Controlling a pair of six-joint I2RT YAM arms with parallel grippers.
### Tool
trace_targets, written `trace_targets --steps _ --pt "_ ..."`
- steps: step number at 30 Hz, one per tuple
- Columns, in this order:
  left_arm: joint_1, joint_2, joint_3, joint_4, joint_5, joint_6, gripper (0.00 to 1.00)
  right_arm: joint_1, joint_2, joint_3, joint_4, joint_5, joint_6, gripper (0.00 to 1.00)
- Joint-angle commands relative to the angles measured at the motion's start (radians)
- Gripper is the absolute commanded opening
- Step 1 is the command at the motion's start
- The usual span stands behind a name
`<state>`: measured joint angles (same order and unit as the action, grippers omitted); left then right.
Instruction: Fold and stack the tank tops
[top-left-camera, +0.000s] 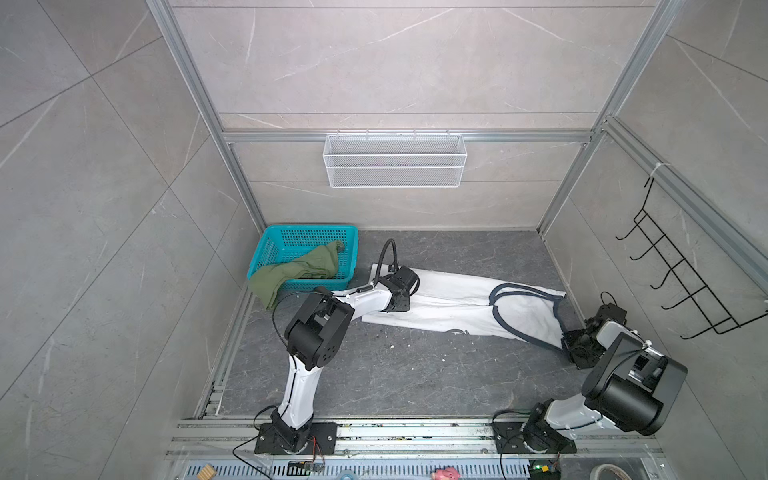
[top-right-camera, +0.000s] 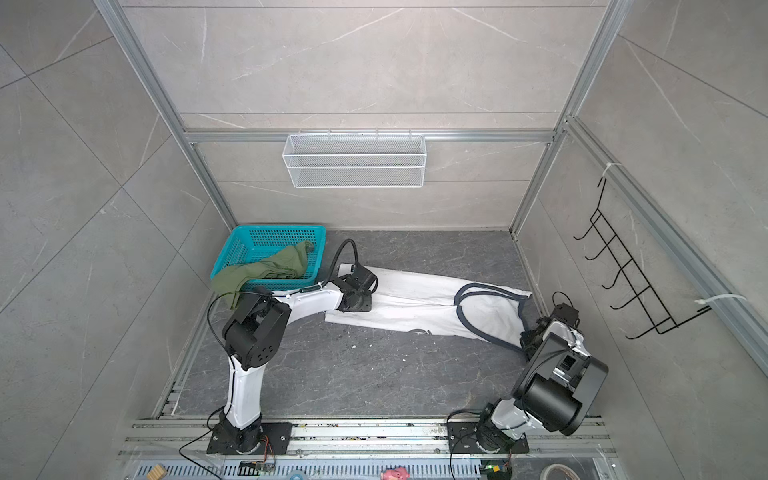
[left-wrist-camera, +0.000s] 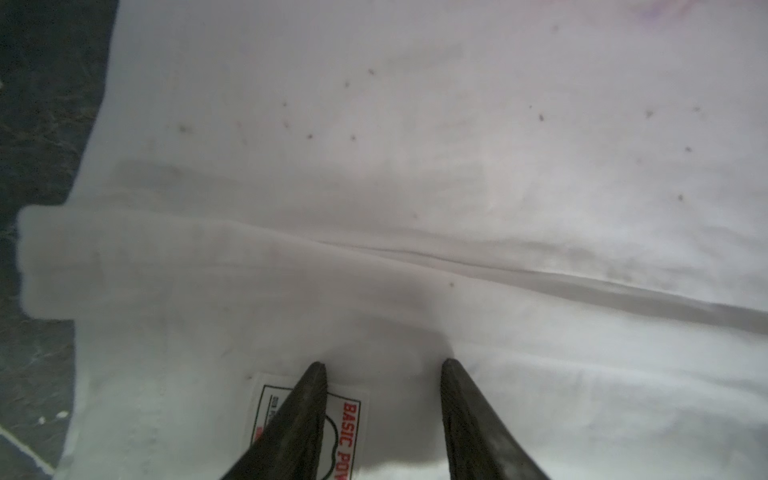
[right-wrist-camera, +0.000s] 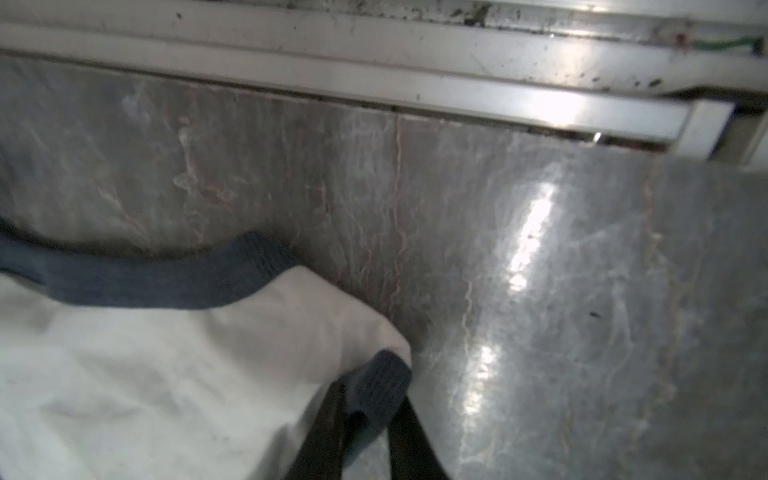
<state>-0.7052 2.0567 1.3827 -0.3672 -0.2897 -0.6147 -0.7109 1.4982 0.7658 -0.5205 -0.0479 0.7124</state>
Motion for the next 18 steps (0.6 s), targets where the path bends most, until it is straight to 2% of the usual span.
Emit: trace_targets --steps 1,5,11,18 --pt "0.013 0.006 -0.072 -0.066 -0.015 0.024 0.48 0.002 0.021 0.036 0.011 0.0 -0.002 0.08" --pt "0.013 -0.003 -0.101 -0.052 -0.023 0.027 0.48 0.016 0.03 0.096 -0.037 -0.004 -0.026 0.03" --pt "0.013 -0.003 -0.118 -0.043 -0.021 0.027 0.48 0.056 0.018 0.152 -0.099 0.083 -0.042 0.01" --pt "0.013 -0.001 -0.12 -0.044 -0.025 0.032 0.48 0.075 0.133 0.234 -0.081 0.076 -0.021 0.01"
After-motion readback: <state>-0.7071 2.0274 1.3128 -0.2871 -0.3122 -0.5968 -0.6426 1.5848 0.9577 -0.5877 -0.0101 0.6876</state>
